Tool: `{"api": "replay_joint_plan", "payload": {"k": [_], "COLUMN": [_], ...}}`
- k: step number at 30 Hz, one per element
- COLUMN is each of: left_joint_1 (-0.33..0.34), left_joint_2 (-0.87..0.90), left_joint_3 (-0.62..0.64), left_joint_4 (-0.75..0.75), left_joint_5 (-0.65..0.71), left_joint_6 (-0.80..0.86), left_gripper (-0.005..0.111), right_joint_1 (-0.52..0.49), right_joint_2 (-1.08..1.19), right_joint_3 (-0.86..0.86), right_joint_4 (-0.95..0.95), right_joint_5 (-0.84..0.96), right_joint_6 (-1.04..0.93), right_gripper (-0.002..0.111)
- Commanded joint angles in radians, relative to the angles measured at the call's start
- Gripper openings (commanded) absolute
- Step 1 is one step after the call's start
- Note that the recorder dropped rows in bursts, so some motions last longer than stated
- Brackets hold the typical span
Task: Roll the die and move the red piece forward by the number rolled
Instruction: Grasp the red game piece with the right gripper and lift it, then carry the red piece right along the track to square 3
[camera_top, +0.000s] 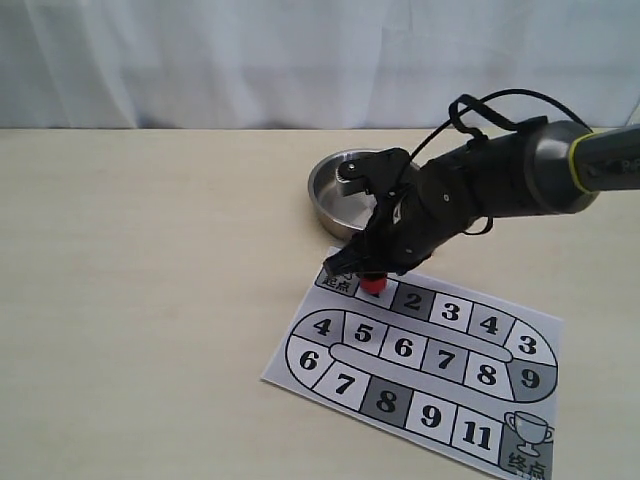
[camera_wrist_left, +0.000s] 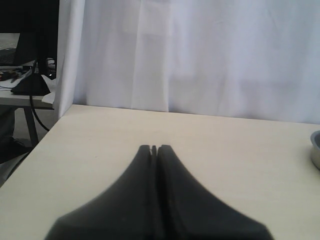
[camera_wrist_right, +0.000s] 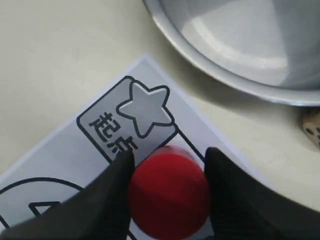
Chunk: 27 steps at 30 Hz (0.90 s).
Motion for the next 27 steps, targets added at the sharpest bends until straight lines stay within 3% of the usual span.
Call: {"api": "replay_joint_plan", "payload": {"k": [1, 15, 22, 27], "left_joint_1": [-0.008, -0.008, -0.008, -0.008], "left_joint_2": [-0.001, -0.001, -0.001, -0.001], "left_joint_3": [-0.007, -0.007, -0.007, -0.007], "left_joint_4": [-0.003, -0.003, -0.001, -0.001], "left_joint_5": [-0.009, -0.009, -0.011, -0.011], "left_joint_6": [-0.002, -0.002, -0.002, -0.002], "left_gripper": [0.000, 0.000, 0.000, 0.000], "right_joint_1": [-0.004, -0.007, -0.069, -0.084], "right_joint_2": [-0.008, -0.097, -0.126, -0.126], "right_joint_3": [0.056, 0.073, 0.073, 0.111], "right_joint_4": [-0.001, -0.031, -0.031, -0.023], "right_joint_5": [-0.095, -0.104, 0.000, -0.021], "right_joint_6": [0.007, 0.000, 0.000, 0.000], "right_gripper": [0.004, 0.004, 0.004, 0.004]}}
